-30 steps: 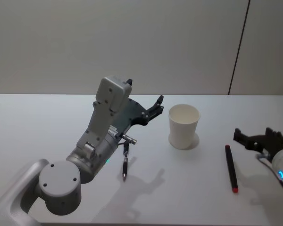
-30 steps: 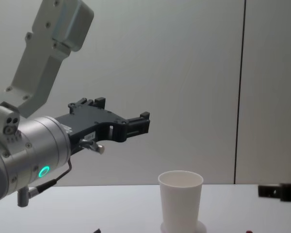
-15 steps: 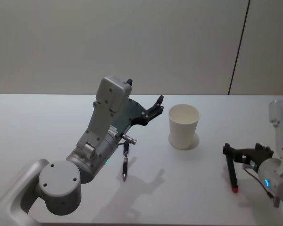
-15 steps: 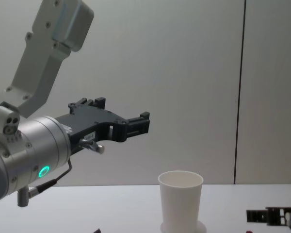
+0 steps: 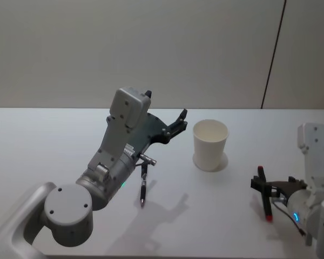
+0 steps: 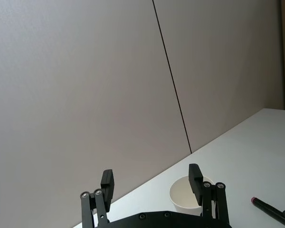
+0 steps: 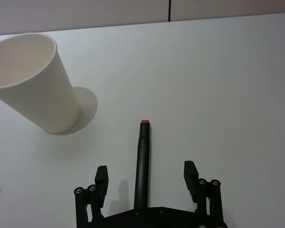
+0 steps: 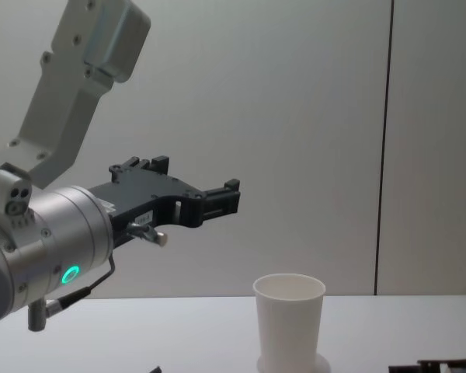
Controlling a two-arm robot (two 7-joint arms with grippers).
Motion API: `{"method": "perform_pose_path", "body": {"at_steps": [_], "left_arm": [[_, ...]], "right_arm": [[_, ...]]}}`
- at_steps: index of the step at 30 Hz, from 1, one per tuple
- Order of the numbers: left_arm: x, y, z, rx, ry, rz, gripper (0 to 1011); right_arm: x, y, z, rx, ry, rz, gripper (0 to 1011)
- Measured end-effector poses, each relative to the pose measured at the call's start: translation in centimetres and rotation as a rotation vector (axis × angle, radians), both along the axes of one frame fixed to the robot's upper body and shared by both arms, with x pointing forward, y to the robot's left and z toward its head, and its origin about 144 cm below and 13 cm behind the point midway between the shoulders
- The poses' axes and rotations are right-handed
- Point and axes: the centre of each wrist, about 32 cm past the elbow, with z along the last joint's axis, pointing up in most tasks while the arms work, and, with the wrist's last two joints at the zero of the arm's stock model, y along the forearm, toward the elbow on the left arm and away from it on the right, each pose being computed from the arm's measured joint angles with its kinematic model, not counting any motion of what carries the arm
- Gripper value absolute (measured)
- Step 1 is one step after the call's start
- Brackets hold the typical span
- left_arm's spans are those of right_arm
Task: Place the pen into the pen holder.
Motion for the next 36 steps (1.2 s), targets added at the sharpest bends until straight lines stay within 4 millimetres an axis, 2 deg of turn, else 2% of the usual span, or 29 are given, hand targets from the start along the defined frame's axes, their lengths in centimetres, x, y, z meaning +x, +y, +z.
{"method": "perform_pose_path", "body": {"at_steps": [29, 36], "left_arm": [[0.0, 0.0, 0.0, 0.0, 0.0, 0.0, 1003], [0.0, 0.0, 0.0, 0.0, 0.0, 0.0, 1003]], "right_arm": [[1.1, 1.4, -1.9, -0.034, 0.047, -0.014, 1002], [1.3, 1.7, -2.2, -0.038, 0.046, -0.005, 862]]}}
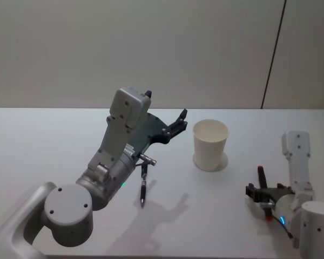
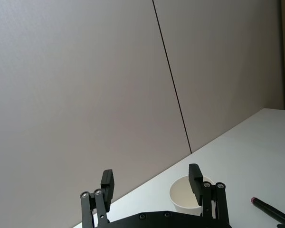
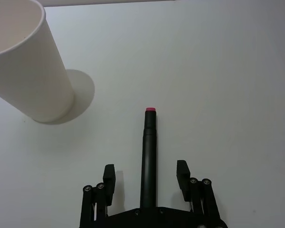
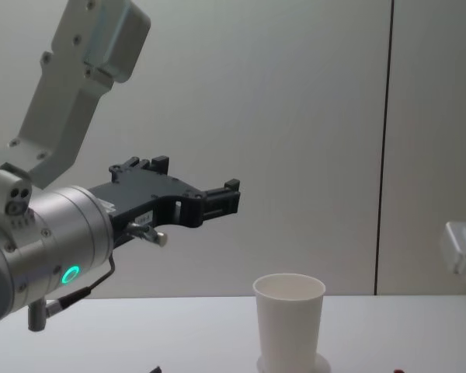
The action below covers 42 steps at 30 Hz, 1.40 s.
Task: Place the pen into the pen holder.
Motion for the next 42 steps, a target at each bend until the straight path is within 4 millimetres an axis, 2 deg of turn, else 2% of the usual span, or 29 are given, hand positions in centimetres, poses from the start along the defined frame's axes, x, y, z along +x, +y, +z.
{"method": "perform_pose_path", "body": {"at_steps": [1, 4, 7, 9, 10, 12, 15, 16, 20, 23, 34, 42], "left_arm": [[0.0, 0.0, 0.0, 0.0, 0.0, 0.0, 1003], [0.0, 0.0, 0.0, 0.0, 0.0, 0.0, 1003], [0.0, 0.0, 0.0, 0.0, 0.0, 0.0, 1003], [0.0, 0.0, 0.0, 0.0, 0.0, 0.0, 1003], [0.0, 0.0, 0.0, 0.0, 0.0, 0.0, 1003], [0.0, 0.0, 0.0, 0.0, 0.0, 0.0, 1003], [0.0, 0.0, 0.0, 0.0, 0.0, 0.0, 1003], [0.0, 0.0, 0.0, 0.0, 0.0, 0.0, 1003], [0.0, 0.0, 0.0, 0.0, 0.0, 0.0, 1003], [0.0, 0.0, 0.0, 0.0, 0.0, 0.0, 1003], [0.0, 0.0, 0.0, 0.0, 0.0, 0.0, 1003], [0.0, 0.0, 0.0, 0.0, 0.0, 0.0, 1003]], "right_arm": [[0.0, 0.1, -0.1, -0.002, 0.001, 0.002, 802], [0.1, 0.3, -0.2, -0.005, 0.003, 0.006, 747], [0.2, 0.4, -0.4, -0.011, 0.006, 0.008, 632], [0.2, 0.5, -0.4, -0.013, 0.007, 0.009, 591], [0.3, 0.6, -0.5, -0.018, 0.012, 0.01, 533], [0.4, 0.7, -0.6, -0.024, 0.019, 0.011, 486], [0.5, 0.9, -0.8, -0.032, 0.029, 0.01, 339], [0.5, 0.9, -0.8, -0.034, 0.031, 0.01, 339], [0.7, 1.1, -0.9, -0.045, 0.042, 0.009, 203], [0.7, 1.3, -1.0, -0.05, 0.047, 0.008, 175], [0.8, 1.3, -0.9, -0.056, 0.043, 0.007, 175], [0.5, 1.2, -0.2, -0.047, -0.031, 0.013, 173]]}}
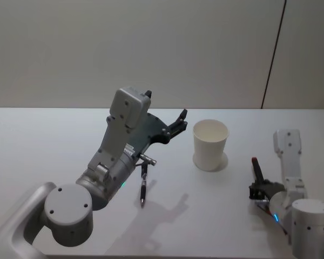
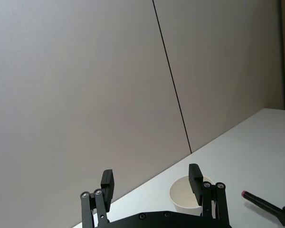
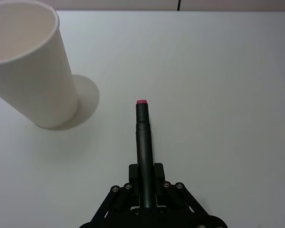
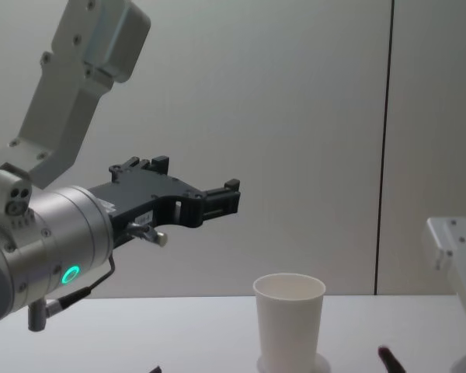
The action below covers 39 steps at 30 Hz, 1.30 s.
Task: Place the pen into the pen holder.
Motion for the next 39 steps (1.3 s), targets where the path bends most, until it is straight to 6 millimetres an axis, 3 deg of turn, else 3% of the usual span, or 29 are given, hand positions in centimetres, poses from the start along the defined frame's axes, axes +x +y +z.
{"method": "perform_pose_path", "body": {"at_steps": [21, 39], "left_arm": [[0.0, 0.0, 0.0, 0.0, 0.0, 0.0, 1003], [0.0, 0.0, 0.0, 0.0, 0.0, 0.0, 1003]], "right_arm": [[-1.0, -1.0, 2.3, 0.045, -0.299, 0.063, 175], [-0.6, -1.9, 3.1, 0.081, -0.579, 0.182, 175]]}}
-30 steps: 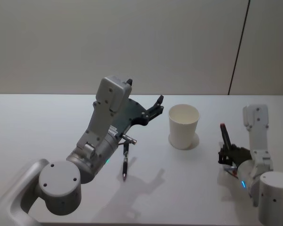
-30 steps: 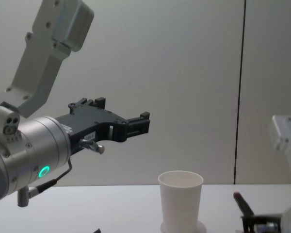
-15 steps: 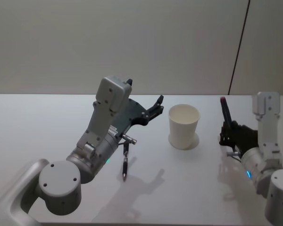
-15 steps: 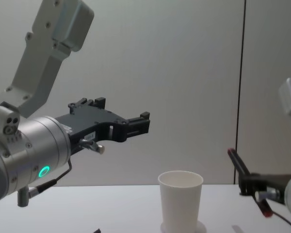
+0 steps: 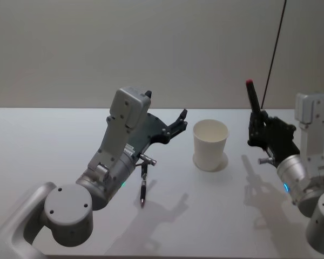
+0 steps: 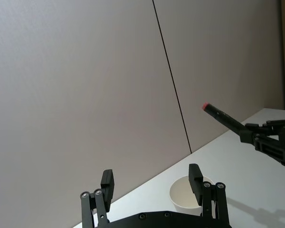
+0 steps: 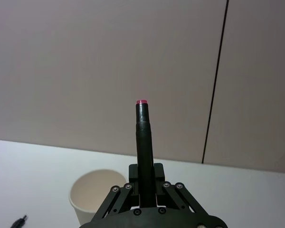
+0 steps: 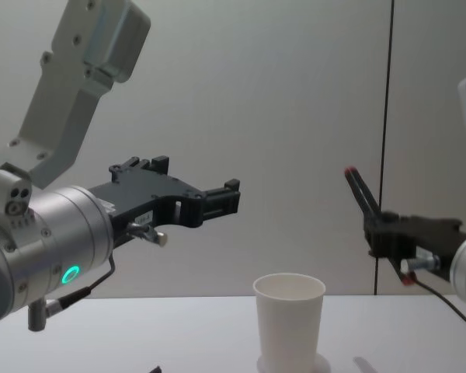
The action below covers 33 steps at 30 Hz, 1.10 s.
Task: Place the pen into the pen holder.
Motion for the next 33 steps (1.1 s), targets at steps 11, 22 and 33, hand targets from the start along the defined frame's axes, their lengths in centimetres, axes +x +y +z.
{"method": "perform_pose_path", "body": {"at_steps": [11, 22, 33], "left_arm": [[0.0, 0.0, 0.0, 0.0, 0.0, 0.0, 1003], [0.0, 0.0, 0.0, 0.0, 0.0, 0.0, 1003], [0.0, 0.0, 0.0, 0.0, 0.0, 0.0, 1003]], "right_arm": [[1.8, 0.2, -0.5, -0.013, -0.172, 0.11, 175], [4.4, 1.1, -2.1, -0.066, -0.265, 0.197, 173], [6.4, 1.7, -3.8, -0.112, -0.281, 0.236, 175]]}}
